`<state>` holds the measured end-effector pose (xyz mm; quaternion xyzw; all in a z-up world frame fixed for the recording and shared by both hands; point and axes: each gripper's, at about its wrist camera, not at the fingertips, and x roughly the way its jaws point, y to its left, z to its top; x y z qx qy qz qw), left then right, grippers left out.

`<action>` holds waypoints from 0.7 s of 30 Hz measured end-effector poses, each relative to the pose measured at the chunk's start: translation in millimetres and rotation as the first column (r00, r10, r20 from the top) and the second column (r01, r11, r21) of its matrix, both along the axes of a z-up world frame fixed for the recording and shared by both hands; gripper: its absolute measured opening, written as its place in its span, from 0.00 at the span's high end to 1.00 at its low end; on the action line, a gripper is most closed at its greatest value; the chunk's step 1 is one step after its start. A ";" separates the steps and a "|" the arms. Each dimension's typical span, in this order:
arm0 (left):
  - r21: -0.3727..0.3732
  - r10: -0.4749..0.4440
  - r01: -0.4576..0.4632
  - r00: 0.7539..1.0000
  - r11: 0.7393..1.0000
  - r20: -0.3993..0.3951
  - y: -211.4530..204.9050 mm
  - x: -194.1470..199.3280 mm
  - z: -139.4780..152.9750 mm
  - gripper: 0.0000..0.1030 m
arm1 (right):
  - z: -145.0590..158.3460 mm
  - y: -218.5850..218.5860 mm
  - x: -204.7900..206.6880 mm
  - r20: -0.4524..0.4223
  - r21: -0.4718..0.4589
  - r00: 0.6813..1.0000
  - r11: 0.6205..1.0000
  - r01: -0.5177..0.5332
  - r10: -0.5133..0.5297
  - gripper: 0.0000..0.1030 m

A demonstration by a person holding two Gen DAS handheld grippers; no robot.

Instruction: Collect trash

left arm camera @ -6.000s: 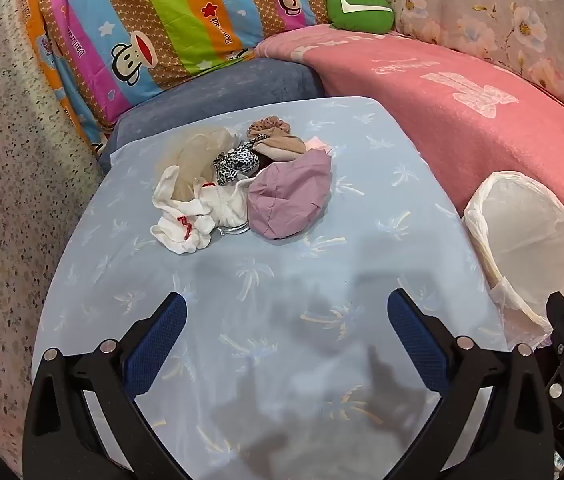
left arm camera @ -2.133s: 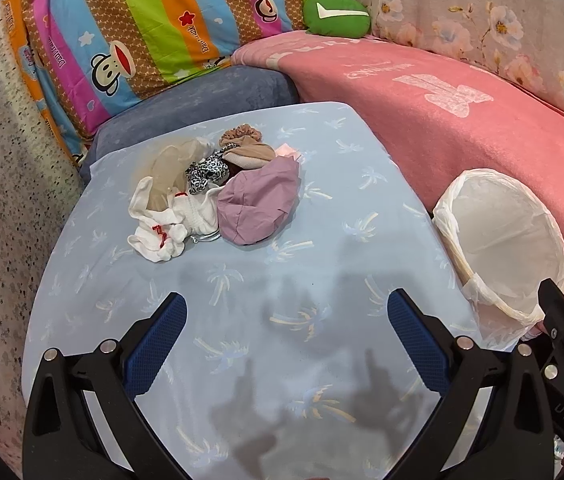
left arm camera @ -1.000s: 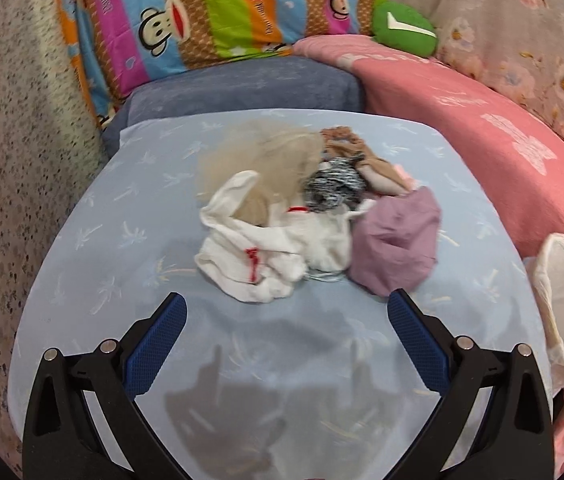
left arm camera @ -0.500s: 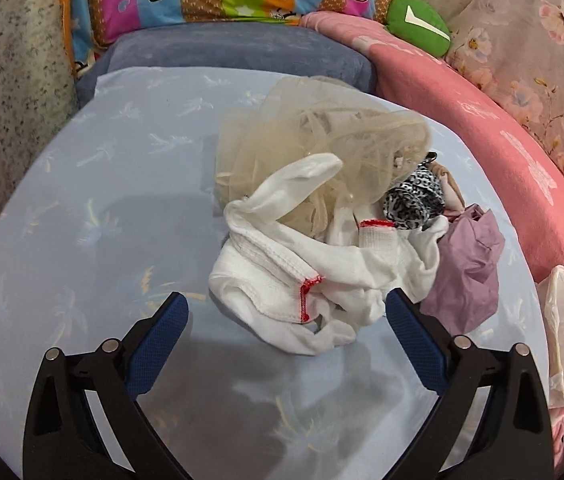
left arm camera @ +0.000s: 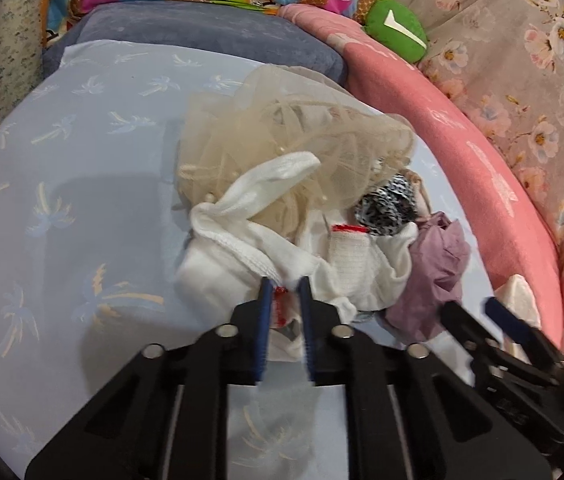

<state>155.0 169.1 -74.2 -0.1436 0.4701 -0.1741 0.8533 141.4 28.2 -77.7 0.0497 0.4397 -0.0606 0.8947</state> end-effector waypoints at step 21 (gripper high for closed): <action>0.003 -0.143 0.144 0.975 0.990 0.173 -46.2 -42.9 68.5 1.00 | 73.8 -36.5 -52.1 0.177 0.067 0.982 0.996 0.054 -0.065 0.98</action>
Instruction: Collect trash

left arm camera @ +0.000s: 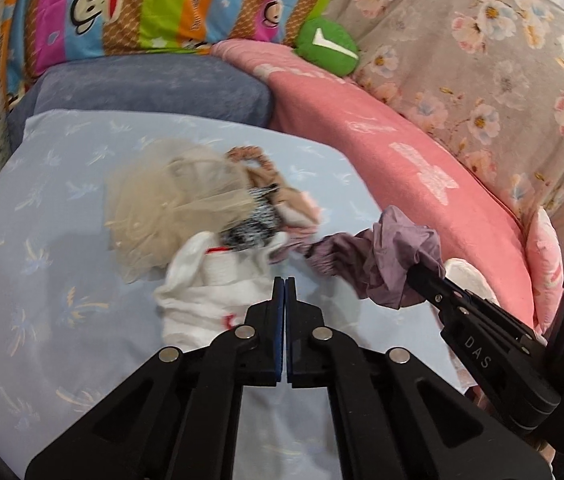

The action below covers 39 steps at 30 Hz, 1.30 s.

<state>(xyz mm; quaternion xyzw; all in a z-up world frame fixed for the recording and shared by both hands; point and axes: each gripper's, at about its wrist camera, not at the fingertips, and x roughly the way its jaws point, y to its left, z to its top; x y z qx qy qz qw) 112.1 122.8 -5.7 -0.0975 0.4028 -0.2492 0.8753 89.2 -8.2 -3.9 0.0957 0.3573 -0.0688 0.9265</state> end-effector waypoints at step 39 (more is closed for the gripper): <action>0.103 0.272 -0.257 0.947 0.961 -0.171 34.9 29.9 -82.1 0.65 | 37.4 -40.8 -54.1 0.045 -0.009 0.996 0.997 0.079 -0.079 0.98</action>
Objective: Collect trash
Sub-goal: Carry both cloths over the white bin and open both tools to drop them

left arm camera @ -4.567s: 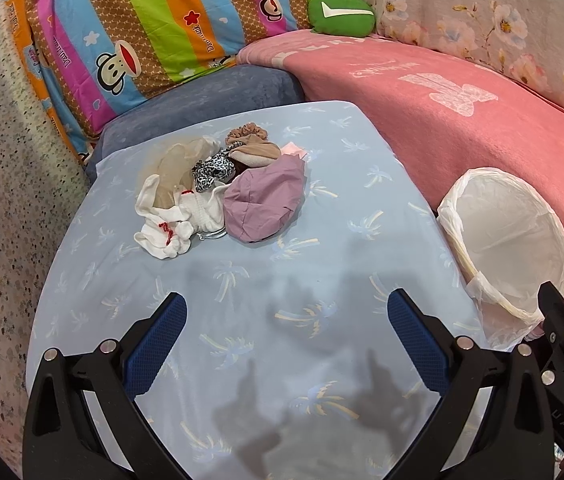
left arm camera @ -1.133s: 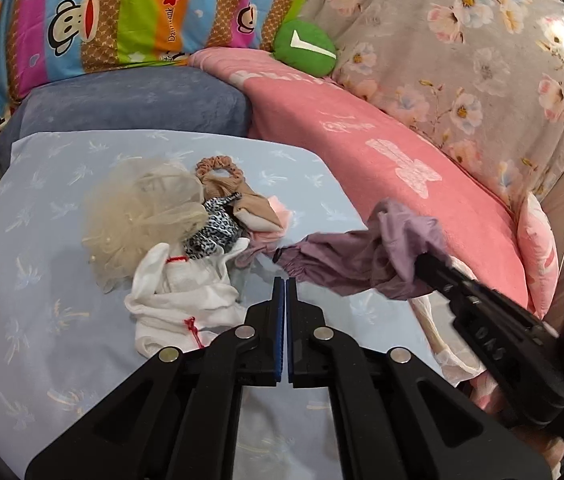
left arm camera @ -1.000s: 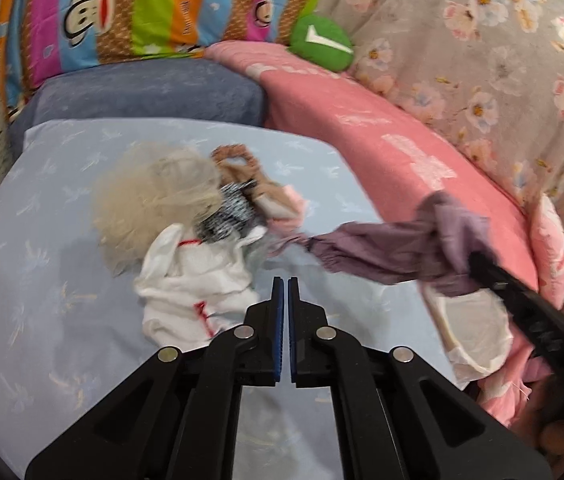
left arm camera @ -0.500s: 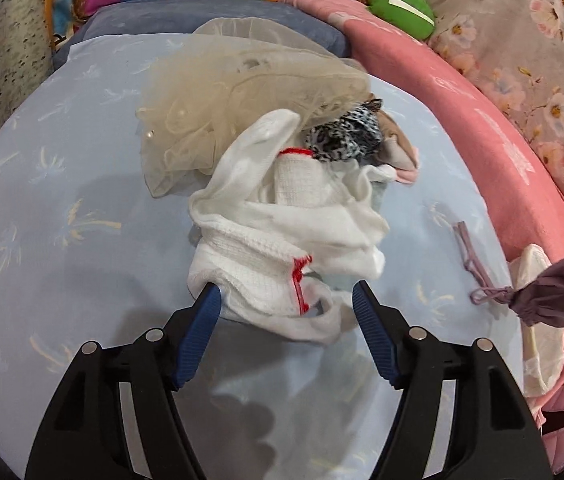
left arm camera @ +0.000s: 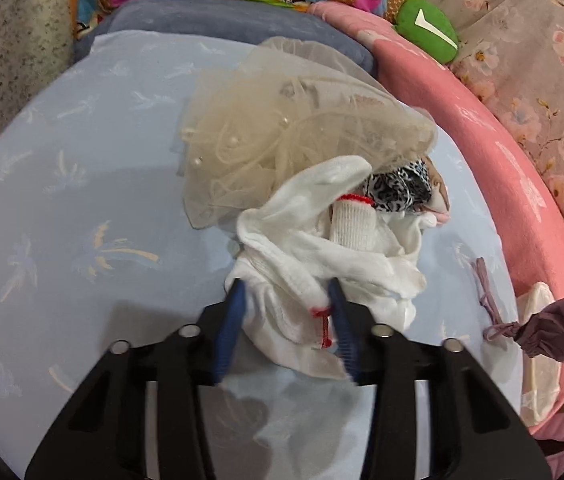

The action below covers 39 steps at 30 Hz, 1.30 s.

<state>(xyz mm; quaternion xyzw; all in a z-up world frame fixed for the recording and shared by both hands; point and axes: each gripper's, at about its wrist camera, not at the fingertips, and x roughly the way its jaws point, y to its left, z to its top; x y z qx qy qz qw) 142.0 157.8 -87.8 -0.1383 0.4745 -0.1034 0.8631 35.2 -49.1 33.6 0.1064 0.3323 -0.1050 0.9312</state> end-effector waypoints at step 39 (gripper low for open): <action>0.006 -0.606 0.625 0.753 0.780 0.257 -257.8 -92.1 123.6 0.92 | 37.1 -158.2 -74.7 0.105 0.008 0.944 0.949 0.314 -0.313 0.98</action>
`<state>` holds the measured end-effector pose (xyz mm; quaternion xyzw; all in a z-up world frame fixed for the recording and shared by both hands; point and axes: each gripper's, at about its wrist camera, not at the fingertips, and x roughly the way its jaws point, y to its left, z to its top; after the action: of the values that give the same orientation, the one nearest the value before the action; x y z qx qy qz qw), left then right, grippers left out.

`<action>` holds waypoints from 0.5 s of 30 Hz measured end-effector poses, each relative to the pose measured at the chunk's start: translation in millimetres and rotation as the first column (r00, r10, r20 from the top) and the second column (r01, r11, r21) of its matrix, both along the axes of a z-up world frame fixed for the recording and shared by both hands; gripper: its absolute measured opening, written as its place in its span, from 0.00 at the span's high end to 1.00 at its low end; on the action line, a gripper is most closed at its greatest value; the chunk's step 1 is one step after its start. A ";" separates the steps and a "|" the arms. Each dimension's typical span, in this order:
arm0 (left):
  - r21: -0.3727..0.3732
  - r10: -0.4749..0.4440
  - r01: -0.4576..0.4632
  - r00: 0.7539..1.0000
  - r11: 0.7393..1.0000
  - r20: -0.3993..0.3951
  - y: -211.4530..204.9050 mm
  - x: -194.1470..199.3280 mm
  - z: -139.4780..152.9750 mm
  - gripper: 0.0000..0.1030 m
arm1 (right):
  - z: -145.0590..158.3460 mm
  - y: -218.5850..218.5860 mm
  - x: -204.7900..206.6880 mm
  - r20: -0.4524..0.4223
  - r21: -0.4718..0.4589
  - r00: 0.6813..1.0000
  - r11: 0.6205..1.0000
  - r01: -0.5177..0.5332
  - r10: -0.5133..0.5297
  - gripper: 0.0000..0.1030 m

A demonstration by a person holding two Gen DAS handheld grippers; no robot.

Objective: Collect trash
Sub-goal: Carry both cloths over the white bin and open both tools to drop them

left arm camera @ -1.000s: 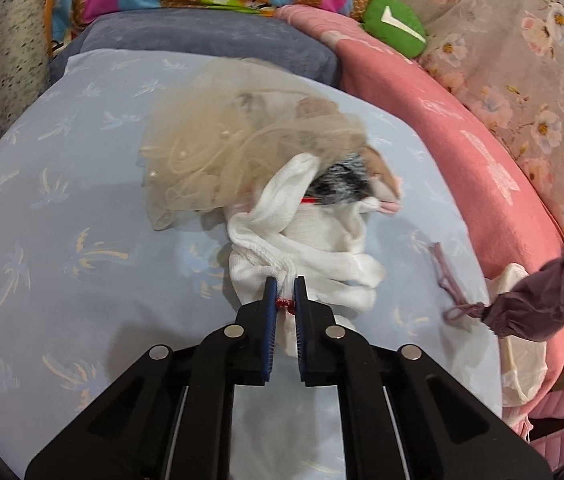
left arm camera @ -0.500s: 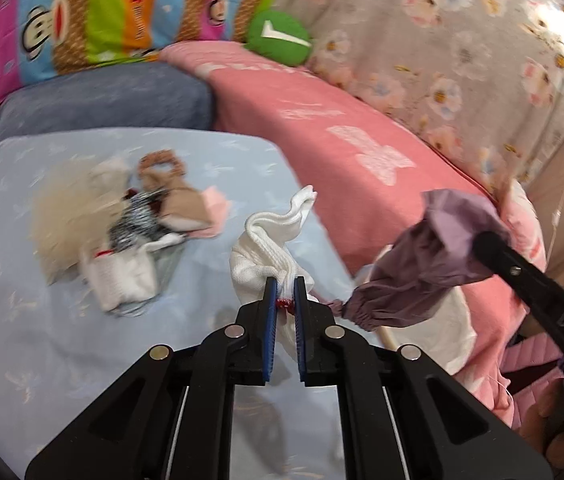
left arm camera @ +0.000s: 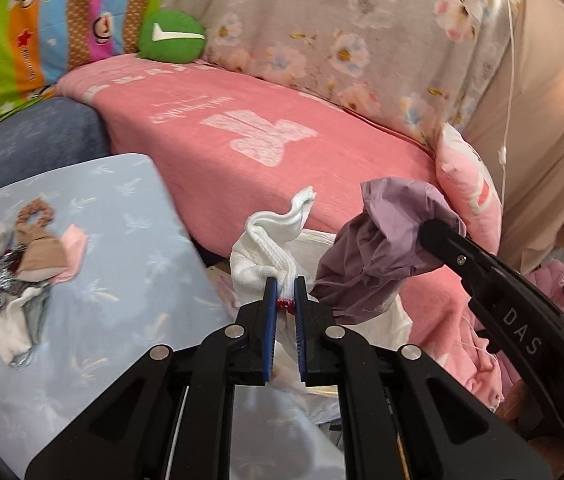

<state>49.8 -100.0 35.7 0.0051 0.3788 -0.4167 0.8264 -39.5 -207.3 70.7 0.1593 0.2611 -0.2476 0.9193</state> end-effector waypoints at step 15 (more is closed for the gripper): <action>0.046 -0.035 0.035 0.999 0.998 0.001 -39.7 -16.2 -9.3 0.37 | -23.8 -43.9 -18.0 -0.028 0.046 0.995 0.994 0.095 -0.093 0.72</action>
<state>33.7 -139.7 26.4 0.0312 0.3873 -0.4224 0.8189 -57.5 -251.2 46.9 0.1900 0.2709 -0.2864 0.8992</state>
